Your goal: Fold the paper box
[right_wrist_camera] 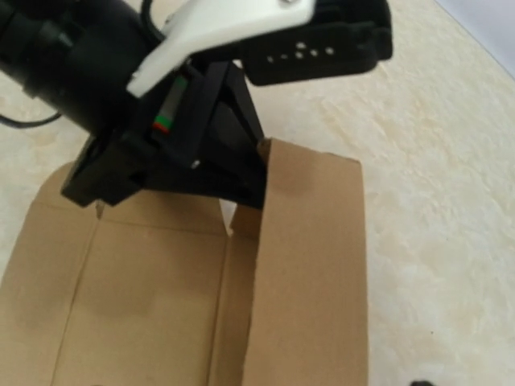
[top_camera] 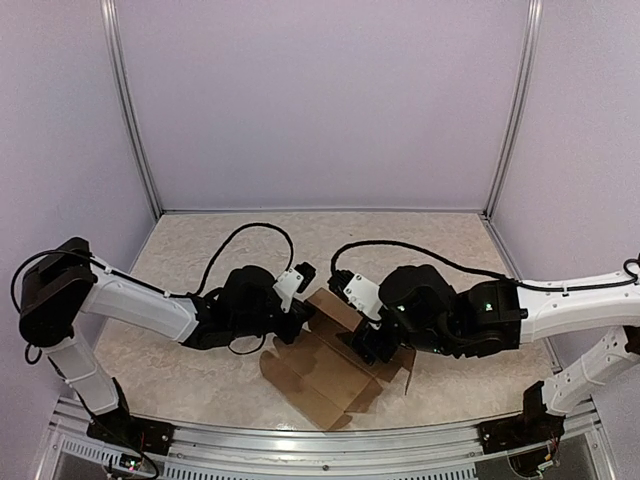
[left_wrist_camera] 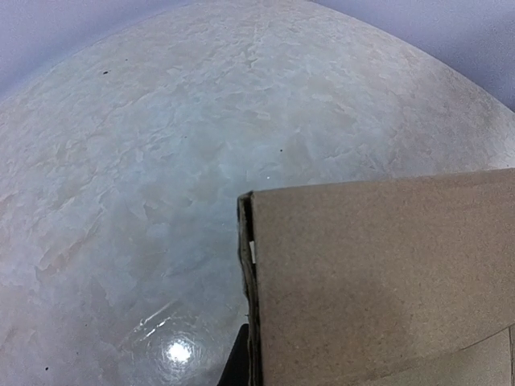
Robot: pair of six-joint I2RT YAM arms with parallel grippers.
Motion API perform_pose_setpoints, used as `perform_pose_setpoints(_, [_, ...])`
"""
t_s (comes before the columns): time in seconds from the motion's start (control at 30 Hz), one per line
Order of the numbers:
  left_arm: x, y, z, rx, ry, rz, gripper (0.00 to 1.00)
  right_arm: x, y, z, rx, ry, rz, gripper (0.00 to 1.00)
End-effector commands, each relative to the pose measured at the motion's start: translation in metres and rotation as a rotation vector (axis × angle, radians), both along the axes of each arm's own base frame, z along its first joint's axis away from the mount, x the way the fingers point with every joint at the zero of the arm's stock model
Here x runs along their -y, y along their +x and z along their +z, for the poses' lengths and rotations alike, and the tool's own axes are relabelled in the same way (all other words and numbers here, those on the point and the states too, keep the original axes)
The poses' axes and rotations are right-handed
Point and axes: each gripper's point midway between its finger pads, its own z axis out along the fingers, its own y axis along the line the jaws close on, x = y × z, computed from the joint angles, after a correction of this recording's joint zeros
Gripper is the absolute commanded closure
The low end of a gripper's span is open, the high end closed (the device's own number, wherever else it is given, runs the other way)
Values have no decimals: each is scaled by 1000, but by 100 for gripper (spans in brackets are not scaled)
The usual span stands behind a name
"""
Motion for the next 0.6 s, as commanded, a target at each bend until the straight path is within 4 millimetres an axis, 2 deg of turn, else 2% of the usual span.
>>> perform_pose_setpoints(0.0, [24, -9, -3, -4, 35, -142, 100, 3, 8, 7, -60, 158, -36, 25])
perform_pose_setpoints(0.03, [26, -10, -4, 2, 42, -151, 100, 5, 12, 4, -78, 176, -48, 30])
perform_pose_setpoints(0.07, [30, -10, -4, 6, 43, -161, 100, 6, 15, 2, -101, 199, -62, 38])
perform_pose_setpoints(0.17, [38, -10, -9, 14, 68, -192, 100, 16, 32, -4, -160, 265, -140, 70])
perform_pose_setpoints(0.3, [48, -10, -10, 30, 80, -213, 100, 30, 45, -8, -177, 321, -187, 98])
perform_pose_setpoints(0.43, [56, -8, -18, 32, 102, -223, 100, 29, 53, -8, -215, 401, -180, 100])
perform_pose_setpoints(0.57, [60, -3, -23, 34, 111, -211, 100, 29, 64, -18, -248, 445, -202, 100])
